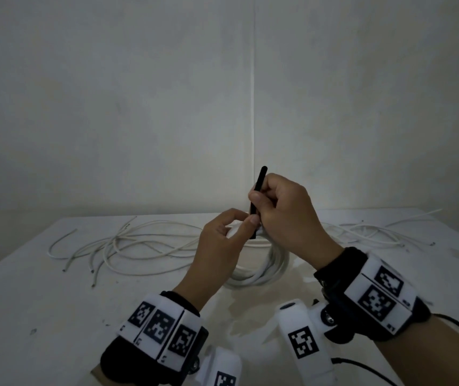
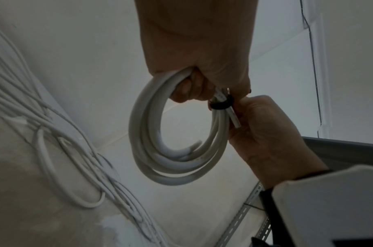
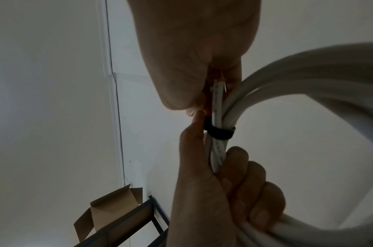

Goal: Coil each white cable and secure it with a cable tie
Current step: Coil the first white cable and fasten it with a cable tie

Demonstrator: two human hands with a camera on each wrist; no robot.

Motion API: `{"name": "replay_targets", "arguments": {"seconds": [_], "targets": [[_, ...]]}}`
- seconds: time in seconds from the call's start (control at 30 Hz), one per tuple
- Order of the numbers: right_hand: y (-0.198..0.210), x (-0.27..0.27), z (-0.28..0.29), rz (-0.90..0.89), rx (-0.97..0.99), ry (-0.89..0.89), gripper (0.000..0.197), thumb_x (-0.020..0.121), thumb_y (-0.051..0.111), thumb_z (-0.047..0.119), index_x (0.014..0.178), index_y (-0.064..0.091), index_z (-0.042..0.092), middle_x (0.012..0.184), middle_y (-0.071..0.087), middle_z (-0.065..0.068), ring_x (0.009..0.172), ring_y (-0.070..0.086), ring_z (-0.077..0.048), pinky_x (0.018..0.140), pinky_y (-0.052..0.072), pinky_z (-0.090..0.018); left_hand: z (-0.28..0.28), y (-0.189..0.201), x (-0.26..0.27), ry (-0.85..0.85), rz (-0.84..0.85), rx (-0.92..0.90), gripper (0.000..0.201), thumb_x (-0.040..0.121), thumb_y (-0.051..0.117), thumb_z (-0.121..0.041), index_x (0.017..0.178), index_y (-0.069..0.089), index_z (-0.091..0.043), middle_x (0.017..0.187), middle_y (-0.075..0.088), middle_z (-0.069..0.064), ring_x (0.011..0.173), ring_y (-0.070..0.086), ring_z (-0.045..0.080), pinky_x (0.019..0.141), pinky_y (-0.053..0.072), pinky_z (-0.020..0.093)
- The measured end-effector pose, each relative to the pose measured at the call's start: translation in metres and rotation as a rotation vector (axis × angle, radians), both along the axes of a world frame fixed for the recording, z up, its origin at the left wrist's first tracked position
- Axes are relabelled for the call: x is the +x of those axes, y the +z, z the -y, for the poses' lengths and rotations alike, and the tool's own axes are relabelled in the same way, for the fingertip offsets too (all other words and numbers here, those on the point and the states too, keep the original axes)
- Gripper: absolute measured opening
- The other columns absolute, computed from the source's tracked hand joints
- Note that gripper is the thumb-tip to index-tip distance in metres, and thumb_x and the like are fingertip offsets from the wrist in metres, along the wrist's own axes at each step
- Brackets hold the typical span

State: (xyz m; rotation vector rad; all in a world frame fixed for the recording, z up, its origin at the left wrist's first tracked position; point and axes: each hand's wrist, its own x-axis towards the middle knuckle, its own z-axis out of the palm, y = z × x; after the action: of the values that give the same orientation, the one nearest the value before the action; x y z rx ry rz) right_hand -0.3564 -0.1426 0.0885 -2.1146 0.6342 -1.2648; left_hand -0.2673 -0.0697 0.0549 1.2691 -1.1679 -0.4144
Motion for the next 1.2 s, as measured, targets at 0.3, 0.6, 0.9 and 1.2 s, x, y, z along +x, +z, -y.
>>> {"name": "replay_targets", "arguments": {"seconds": [0.3, 0.6, 0.9, 1.2], "targets": [[0.009, -0.011, 0.011, -0.177, 0.176, 0.248, 0.029, 0.092, 0.043, 0.04, 0.092, 0.058, 0.014, 0.086, 0.061, 0.004, 0.081, 0.059, -0.008, 0.083, 0.047, -0.03, 0.001, 0.003, 0.01, -0.028, -0.218, 0.092, 0.027, 0.091, 0.052, -0.022, 0.067, 0.059, -0.013, 0.038, 0.032, -0.011, 0.035, 0.025, 0.005, 0.037, 0.021, 0.016], [-0.018, -0.004, 0.0, -0.063, 0.401, 0.297, 0.046, 0.093, 0.037, 0.043, 0.063, 0.057, 0.014, 0.053, 0.038, 0.002, 0.046, 0.038, -0.009, 0.051, 0.039, -0.023, 0.001, 0.014, 0.015, -0.036, -0.255, 0.126, 0.034, 0.094, 0.043, -0.035, 0.071, 0.052, -0.012, 0.042, 0.042, -0.002, 0.035, 0.037, 0.009, 0.038, 0.034, 0.019], [-0.024, 0.011, -0.001, 0.087, 0.35, 0.204, 0.049, 0.098, 0.036, 0.029, 0.086, 0.049, -0.017, 0.047, 0.031, 0.008, 0.045, 0.029, -0.01, 0.047, 0.028, -0.028, -0.001, 0.004, 0.01, 0.12, -0.373, 0.108, 0.051, 0.096, 0.037, -0.04, 0.054, 0.044, -0.011, 0.035, 0.032, -0.008, 0.032, 0.028, 0.008, 0.037, 0.026, 0.017], [-0.023, 0.021, -0.017, 0.127, 0.592, 0.195, 0.048, 0.094, 0.034, 0.048, 0.069, 0.057, 0.013, 0.049, 0.052, 0.005, 0.035, 0.043, -0.008, 0.041, 0.035, -0.019, -0.003, -0.002, 0.02, 0.183, -0.477, 0.0, 0.049, 0.096, 0.042, -0.034, 0.053, 0.042, -0.011, 0.033, 0.029, -0.008, 0.03, 0.025, 0.007, 0.035, 0.022, 0.016]]}}
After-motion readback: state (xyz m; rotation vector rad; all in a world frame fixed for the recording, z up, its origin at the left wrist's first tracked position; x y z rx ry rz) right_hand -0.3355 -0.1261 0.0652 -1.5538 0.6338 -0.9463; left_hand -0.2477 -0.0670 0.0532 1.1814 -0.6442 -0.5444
